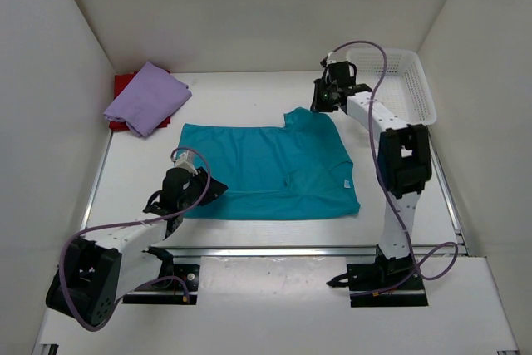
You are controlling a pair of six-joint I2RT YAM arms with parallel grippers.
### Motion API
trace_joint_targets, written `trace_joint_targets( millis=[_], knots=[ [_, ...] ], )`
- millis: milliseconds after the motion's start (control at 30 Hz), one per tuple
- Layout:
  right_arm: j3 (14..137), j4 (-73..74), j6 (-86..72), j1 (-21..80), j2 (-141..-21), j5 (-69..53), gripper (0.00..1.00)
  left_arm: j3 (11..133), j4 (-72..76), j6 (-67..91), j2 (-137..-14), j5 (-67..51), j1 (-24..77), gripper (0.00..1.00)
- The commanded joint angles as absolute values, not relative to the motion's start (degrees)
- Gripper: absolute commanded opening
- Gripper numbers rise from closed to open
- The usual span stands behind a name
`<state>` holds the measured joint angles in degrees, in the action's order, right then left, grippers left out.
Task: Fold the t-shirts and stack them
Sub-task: Grap the side of the flattened tshirt furthest away from the robot with both arms
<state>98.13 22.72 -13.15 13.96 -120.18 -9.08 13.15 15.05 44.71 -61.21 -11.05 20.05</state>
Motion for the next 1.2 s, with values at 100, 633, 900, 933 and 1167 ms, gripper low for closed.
trace_joint_targets(
  millis=[100, 633, 900, 933, 1167],
  knots=[
    [87.99, 13.62, -16.69, 12.23, -113.11, -10.71, 0.31, 14.50, 16.00, 45.00, -59.15, -10.37, 19.95, 0.34],
    [93.88, 20.31, -14.06, 13.00, -118.57, -10.64, 0.30, 17.05, 16.44, 46.58, -59.15, -10.20, 17.58, 0.35],
    [72.62, 6.69, -23.72, 12.04, -108.20, -16.68, 0.34, 17.58, 18.02, 47.29, -61.35, -11.08, 17.40, 0.34],
    [70.42, 4.50, -25.21, 11.61, -107.24, -17.74, 0.34, 17.75, 18.10, 46.85, -61.96, -11.07, 18.27, 0.34],
    [64.52, -8.24, -33.56, 8.71, -107.66, -26.26, 0.34, 16.96, 18.46, 47.98, -61.79, -10.29, 19.34, 0.34]
  ],
)
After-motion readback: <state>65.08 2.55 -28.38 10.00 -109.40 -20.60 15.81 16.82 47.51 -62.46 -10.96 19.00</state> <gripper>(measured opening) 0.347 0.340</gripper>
